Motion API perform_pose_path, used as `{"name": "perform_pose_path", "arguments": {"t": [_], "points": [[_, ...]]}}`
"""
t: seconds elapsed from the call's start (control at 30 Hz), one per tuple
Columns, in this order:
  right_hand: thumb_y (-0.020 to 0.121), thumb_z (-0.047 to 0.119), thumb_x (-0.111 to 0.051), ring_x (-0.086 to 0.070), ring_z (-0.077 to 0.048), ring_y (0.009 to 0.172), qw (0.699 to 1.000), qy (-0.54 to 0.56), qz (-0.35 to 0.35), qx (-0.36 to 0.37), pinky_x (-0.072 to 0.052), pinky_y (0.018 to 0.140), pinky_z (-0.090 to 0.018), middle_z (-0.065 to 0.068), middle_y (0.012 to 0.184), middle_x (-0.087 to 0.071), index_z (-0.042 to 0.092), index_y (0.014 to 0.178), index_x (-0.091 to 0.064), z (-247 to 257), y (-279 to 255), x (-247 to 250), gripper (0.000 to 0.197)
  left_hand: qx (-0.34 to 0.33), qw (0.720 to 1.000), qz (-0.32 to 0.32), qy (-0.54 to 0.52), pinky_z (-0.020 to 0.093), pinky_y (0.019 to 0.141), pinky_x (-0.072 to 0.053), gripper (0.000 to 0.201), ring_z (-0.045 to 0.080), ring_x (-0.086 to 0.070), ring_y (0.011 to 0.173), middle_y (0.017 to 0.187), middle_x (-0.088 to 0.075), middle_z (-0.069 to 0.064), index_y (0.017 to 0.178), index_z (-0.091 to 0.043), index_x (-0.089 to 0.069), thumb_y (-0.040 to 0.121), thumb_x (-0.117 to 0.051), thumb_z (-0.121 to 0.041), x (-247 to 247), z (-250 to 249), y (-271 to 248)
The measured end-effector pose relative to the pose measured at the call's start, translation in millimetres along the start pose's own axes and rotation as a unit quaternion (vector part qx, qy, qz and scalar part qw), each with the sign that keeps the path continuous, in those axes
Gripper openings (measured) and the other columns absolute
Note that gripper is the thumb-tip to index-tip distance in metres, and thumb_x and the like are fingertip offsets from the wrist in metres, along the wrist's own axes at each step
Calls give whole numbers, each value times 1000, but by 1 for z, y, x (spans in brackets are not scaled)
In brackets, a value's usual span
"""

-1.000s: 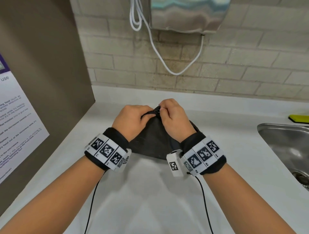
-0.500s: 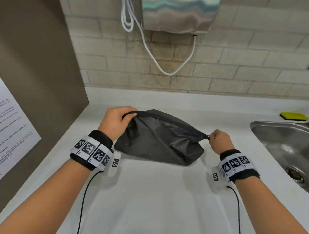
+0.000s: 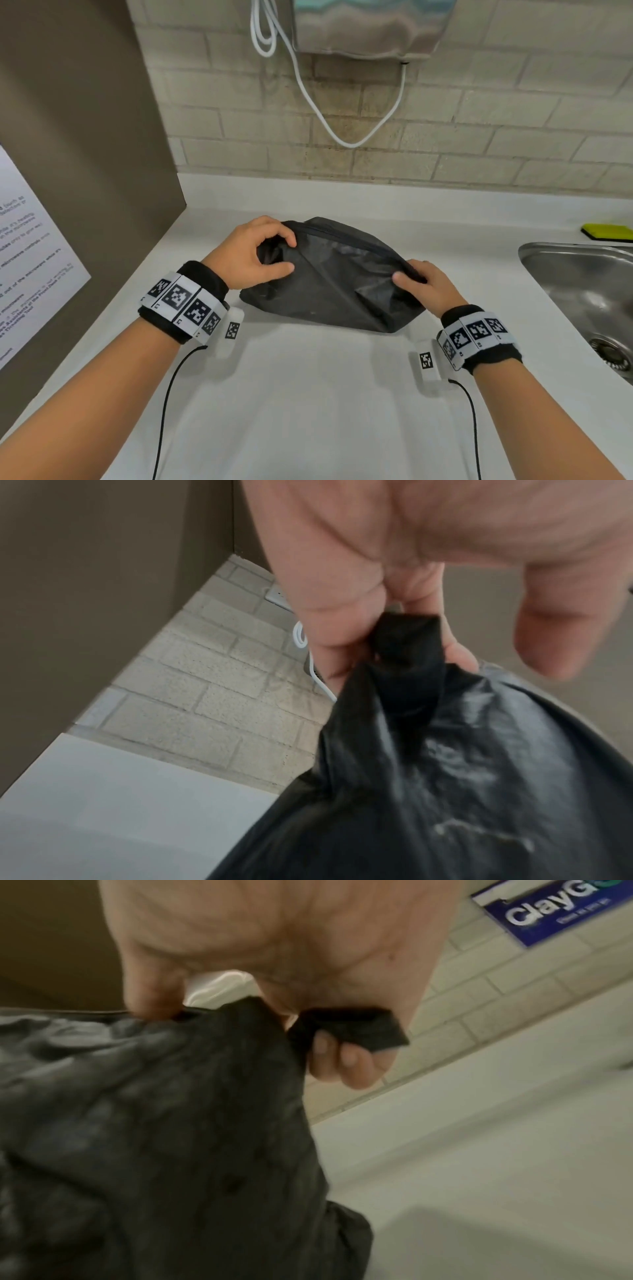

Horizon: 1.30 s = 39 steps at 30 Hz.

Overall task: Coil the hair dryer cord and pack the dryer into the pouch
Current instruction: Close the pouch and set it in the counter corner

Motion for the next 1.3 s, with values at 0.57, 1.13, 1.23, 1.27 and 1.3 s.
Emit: {"name": "perform_pose_path", "arguments": {"t": [0.57,1.13,1.23,1.27,1.3], "points": [[88,11,-55,-59,-21,80,954,-55,-207,209,-45,73,-16,-4,82,-64,6,92,-68,103,11,45,14,93,964,-247,37,33,81,-52,24,19,-53,77,89,-54,3,94,-10,-72,85,-53,3,51,30,-3],[86,-8,-47,-49,-22,76,942,-45,-106,316,-36,65,-9,-10,81,-53,10,87,-47,169,100,-30,17,261,940,-190,110,9,74,-45,26,17,-56,65,83,-63,12,101,-16,-71,85,-56,-1,153,95,12],[72,-25,-38,-51,-24,81,935,-59,-70,342,-33,73,3,-9,87,-51,2,63,-63,174,122,-56,38,325,928,-129,127,-1,46,-41,30,7,-58,49,89,-69,11,97,-21,-72,84,-54,-1,168,122,26],[71,-26,-36,-51,-23,81,941,-54,-60,329,-32,73,4,-9,90,-50,-1,60,-66,175,132,-63,41,343,922,-112,138,1,45,-41,32,4,-57,46,92,-70,11,97,-21,-72,84,-52,0,173,130,31],[73,-26,-35,-50,-19,80,948,-48,-54,311,-32,72,5,-9,91,-50,-2,61,-68,177,141,-69,42,360,916,-92,151,4,48,-44,34,5,-60,50,97,-70,10,99,-21,-72,84,-51,1,176,137,37]]}}
Point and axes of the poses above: each hand's wrist, its own y-axis towards the middle knuckle, its own x-axis out of the back of the hand, z = x × y, the point moved 6 cm from there along y, towards the middle knuckle
